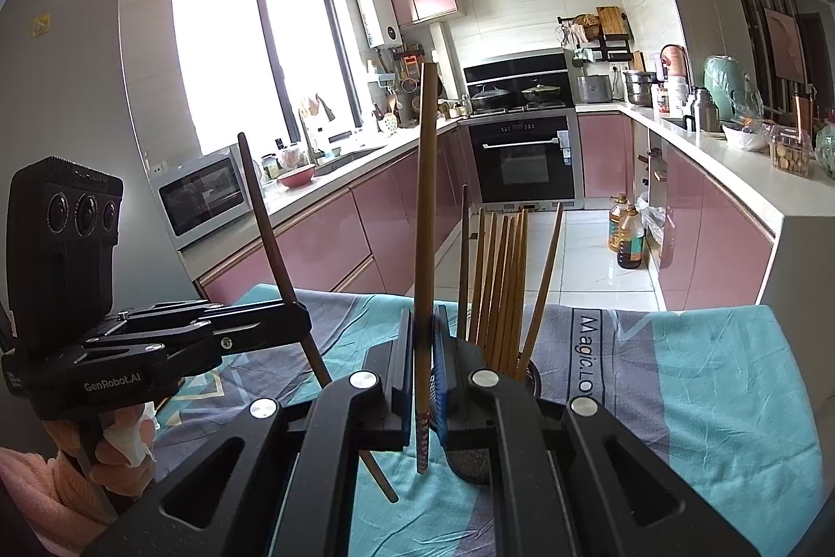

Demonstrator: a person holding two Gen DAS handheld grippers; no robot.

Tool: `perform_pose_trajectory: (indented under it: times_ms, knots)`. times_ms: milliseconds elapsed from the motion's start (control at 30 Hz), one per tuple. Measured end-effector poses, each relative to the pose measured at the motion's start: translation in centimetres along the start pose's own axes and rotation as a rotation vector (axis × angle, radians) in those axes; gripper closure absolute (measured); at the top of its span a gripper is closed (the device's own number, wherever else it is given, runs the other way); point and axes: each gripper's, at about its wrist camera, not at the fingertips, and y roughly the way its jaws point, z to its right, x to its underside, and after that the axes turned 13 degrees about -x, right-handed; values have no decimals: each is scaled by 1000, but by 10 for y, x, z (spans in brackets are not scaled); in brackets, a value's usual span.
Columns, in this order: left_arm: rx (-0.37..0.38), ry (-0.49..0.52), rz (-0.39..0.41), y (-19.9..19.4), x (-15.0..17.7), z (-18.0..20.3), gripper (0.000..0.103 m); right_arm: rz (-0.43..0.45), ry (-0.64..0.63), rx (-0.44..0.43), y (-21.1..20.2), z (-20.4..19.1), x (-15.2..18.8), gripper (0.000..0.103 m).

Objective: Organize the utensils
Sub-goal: 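Lower the left tool's chopstick into the cup while the right tool lowers its own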

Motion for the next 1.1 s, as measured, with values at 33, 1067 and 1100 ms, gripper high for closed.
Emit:
perform_pose_trajectory:
  times_ms: [33, 1067, 1100]
  knots:
    - [0, 2, 4, 0, 0, 1, 95, 1, -3, 1, 0, 0, 0, 97]
    - [-25, 38, 88, -13, -28, 19, 95, 43, -45, 31, -5, -4, -20, 97]
    - [-29, 37, 92, -13, -29, 20, 95, 46, -46, 33, -5, -3, -21, 97]
